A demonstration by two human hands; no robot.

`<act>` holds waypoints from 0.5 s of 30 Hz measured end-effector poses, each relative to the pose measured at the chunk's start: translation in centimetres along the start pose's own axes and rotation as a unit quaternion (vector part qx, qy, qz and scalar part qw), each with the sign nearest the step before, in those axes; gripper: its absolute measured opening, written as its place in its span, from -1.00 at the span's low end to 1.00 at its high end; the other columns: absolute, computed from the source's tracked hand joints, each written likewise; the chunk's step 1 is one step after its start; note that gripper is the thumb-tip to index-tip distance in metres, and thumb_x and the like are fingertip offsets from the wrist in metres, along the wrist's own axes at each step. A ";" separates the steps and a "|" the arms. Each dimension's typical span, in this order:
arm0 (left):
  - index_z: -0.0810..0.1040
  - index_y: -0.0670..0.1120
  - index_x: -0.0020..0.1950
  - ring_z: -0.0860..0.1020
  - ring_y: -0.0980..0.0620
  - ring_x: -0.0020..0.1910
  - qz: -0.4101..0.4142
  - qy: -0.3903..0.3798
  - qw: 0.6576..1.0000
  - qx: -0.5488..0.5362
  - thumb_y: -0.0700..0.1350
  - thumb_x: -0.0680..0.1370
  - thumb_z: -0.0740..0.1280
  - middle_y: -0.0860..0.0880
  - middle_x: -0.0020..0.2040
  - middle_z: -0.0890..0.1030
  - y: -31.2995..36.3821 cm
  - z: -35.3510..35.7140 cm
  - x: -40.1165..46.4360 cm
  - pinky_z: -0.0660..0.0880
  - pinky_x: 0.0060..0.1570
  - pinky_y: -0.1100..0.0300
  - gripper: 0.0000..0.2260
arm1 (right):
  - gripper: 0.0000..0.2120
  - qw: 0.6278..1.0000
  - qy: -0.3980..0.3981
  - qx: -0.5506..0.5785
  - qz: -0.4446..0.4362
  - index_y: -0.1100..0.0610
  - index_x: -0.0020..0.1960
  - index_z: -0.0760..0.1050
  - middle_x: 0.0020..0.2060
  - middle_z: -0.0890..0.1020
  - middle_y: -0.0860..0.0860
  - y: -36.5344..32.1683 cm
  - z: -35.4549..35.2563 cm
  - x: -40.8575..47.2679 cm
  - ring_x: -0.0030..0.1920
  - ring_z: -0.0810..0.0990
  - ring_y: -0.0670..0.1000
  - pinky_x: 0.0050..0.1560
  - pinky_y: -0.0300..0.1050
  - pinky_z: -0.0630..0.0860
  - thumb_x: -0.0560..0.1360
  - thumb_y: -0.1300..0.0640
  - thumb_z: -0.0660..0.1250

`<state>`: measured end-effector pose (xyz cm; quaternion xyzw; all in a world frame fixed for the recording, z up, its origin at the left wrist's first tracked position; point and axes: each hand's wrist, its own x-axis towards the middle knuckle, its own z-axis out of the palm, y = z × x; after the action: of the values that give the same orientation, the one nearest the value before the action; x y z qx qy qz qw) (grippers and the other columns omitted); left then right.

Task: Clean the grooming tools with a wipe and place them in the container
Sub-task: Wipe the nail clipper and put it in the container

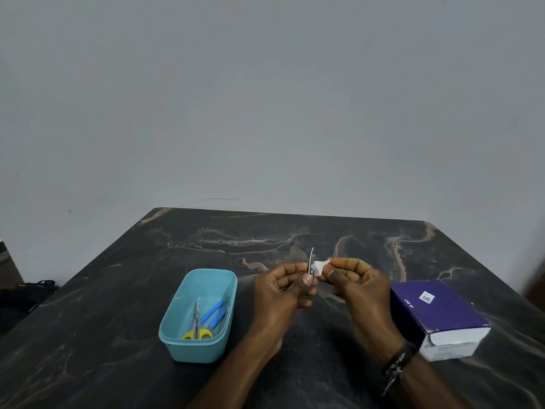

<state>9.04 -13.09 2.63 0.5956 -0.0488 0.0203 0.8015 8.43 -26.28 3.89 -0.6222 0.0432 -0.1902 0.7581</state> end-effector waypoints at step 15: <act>0.63 -0.08 0.00 0.69 0.00 -0.19 0.008 -0.015 1.000 0.017 -0.30 0.50 0.41 -0.11 -0.16 0.73 -0.2 0.0 -0.1 0.60 -0.28 0.24 -0.85 | -0.89 0.999 -0.041 -0.006 0.023 0.23 -0.07 0.59 -0.28 0.74 0.06 0.0 0.0 -0.1 -0.36 0.67 -0.12 -0.38 -0.34 0.55 0.42 0.34 0.45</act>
<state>9.01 -13.12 2.45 0.6090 -0.0655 0.0188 0.7902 8.29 -26.22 3.90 -0.6332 0.0271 -0.1469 0.7594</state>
